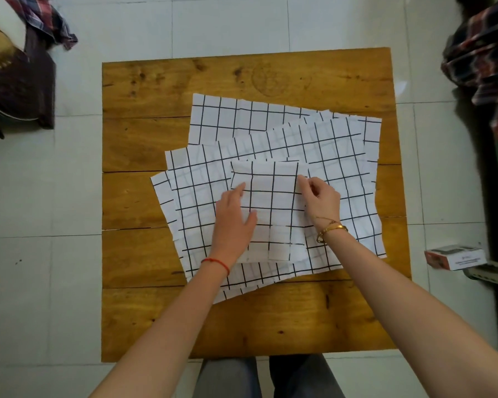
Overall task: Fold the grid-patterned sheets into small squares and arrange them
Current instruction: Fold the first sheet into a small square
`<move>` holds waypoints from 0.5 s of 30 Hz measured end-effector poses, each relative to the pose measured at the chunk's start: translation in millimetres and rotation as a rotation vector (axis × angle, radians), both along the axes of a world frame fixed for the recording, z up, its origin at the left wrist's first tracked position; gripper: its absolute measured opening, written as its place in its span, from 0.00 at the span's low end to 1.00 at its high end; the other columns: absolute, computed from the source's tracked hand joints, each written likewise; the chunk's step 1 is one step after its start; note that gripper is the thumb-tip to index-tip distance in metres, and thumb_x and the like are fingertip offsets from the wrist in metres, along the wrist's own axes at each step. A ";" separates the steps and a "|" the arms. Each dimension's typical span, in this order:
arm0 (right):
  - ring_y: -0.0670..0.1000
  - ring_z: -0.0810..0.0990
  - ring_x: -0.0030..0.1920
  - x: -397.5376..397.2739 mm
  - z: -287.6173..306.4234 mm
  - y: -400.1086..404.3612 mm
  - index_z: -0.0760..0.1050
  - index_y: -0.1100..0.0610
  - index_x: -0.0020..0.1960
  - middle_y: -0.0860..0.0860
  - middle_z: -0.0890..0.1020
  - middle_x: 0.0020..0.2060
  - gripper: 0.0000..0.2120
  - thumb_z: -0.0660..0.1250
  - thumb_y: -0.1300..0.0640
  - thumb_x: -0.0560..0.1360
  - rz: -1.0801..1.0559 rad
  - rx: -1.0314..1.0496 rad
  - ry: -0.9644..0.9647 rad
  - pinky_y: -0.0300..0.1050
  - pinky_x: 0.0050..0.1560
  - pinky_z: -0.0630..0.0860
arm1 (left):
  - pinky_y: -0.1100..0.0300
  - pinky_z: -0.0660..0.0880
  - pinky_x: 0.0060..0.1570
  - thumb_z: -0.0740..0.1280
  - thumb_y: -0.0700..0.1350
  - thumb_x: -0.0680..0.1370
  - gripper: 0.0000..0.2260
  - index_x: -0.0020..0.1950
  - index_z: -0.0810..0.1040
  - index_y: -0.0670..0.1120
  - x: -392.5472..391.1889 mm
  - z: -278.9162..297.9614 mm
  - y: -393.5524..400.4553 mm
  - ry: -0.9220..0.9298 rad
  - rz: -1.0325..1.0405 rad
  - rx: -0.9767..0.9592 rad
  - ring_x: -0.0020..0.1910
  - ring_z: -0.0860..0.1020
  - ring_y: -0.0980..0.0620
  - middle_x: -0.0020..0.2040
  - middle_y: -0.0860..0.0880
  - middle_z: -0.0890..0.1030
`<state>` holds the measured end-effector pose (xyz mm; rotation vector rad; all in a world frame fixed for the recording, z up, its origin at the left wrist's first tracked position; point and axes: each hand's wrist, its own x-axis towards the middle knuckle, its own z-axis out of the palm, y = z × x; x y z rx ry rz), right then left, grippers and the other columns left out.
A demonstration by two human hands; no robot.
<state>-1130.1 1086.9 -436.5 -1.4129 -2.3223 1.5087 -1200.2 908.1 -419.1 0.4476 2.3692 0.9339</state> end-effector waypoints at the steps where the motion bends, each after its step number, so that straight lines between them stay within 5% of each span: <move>1: 0.45 0.62 0.29 -1.4 -2.2 1.4 0.67 0.63 0.34 0.50 0.66 0.27 0.20 0.64 0.49 0.77 0.002 0.022 -0.006 0.32 0.29 0.62 | 0.51 0.69 0.67 0.66 0.44 0.78 0.25 0.74 0.63 0.48 -6.8 -3.0 -3.4 0.012 0.064 -0.007 0.66 0.67 0.51 0.66 0.49 0.69; 11: 0.45 0.64 0.30 -15.3 -11.2 11.3 0.70 0.63 0.38 0.48 0.67 0.28 0.13 0.64 0.54 0.76 0.062 0.073 -0.033 0.32 0.32 0.63 | 0.64 0.72 0.52 0.71 0.44 0.75 0.23 0.68 0.71 0.44 -72.8 -16.5 11.0 -0.229 0.354 0.080 0.51 0.75 0.53 0.58 0.46 0.78; 15: 0.49 0.72 0.44 -25.6 -4.3 11.8 0.71 0.58 0.55 0.50 0.75 0.42 0.14 0.66 0.52 0.74 0.070 0.234 0.013 0.45 0.46 0.72 | 0.62 0.75 0.54 0.74 0.42 0.73 0.22 0.65 0.72 0.43 -76.4 -16.7 17.3 -0.260 0.365 0.089 0.48 0.75 0.53 0.51 0.48 0.78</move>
